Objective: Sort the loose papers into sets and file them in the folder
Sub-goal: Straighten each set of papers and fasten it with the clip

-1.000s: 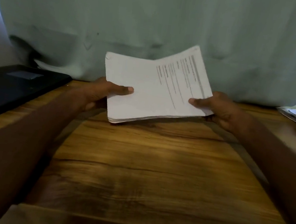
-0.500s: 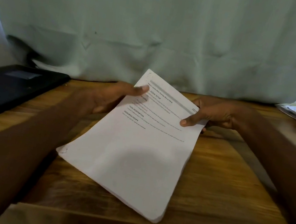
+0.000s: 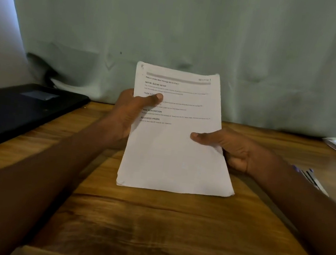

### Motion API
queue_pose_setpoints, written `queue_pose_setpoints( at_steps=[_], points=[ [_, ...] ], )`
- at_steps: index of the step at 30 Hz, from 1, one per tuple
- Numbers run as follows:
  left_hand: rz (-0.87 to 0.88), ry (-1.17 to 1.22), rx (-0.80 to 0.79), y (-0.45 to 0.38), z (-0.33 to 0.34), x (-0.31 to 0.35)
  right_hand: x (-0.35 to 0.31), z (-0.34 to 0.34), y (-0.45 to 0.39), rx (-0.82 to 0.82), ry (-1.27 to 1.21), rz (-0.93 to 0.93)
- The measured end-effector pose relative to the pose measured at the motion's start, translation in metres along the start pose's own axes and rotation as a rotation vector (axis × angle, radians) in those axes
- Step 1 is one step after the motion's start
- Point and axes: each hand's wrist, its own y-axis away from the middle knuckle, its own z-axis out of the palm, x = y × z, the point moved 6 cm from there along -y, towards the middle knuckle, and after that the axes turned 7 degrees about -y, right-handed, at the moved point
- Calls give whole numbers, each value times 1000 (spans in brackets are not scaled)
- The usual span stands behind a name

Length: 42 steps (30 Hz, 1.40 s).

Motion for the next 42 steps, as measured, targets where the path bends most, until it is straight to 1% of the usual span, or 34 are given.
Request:
queue_pose_setpoints(
  at_steps=[1,3,4,6,8,10,12,13,16,18,20,23,25,28,30,31,35,39,42],
  points=[
    [-10,18,-32,0,2,2,-3,0,-2,61,-1,-56],
    [-8,6,-93,0,6,2,-15,-4,-2,204,-2,-234],
    [16,-31,-96,1,7,2,-22,-5,1,236,-19,-330],
    [121,-119,-37,4,10,12,-34,-3,9,257,-18,-482],
    [244,-152,59,10,11,34,-50,4,24,310,16,-616],
    [368,-181,140,17,13,58,-67,10,40,386,105,-799],
    [494,-215,186,25,16,77,-82,16,50,411,248,-937],
    [540,-217,211,29,16,83,-82,16,48,409,297,-934],
    [601,-220,278,33,12,89,-66,6,28,386,296,-737],
    [560,-240,249,30,12,83,-52,-3,20,401,278,-656],
    [476,-273,187,25,14,68,-42,-8,15,418,236,-606],
    [333,-316,135,19,12,40,-38,-7,12,460,210,-587],
    [278,-353,126,18,14,32,-41,-2,13,471,247,-592],
    [335,-454,153,20,22,39,-45,8,20,476,324,-683],
    [389,-448,163,20,27,45,-49,11,24,502,313,-756],
    [392,-451,165,19,28,45,-50,11,23,502,320,-765],
    [353,-515,167,19,24,31,-37,11,14,439,359,-612],
    [440,-460,171,24,26,37,-36,13,13,427,346,-598],
    [383,-550,149,20,27,29,-34,8,9,423,376,-522]
  ],
)
